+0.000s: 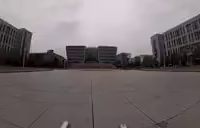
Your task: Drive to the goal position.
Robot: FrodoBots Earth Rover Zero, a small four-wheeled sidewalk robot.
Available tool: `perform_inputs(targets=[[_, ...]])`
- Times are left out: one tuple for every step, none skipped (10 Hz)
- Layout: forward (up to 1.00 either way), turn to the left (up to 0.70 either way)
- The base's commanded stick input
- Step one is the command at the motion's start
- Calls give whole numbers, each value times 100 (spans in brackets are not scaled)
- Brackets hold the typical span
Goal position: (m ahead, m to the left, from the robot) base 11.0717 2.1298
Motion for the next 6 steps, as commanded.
perform_inputs(targets=[[70, 0], [70, 0], [70, 0], [70, 0], [70, 0], [70, 0]])
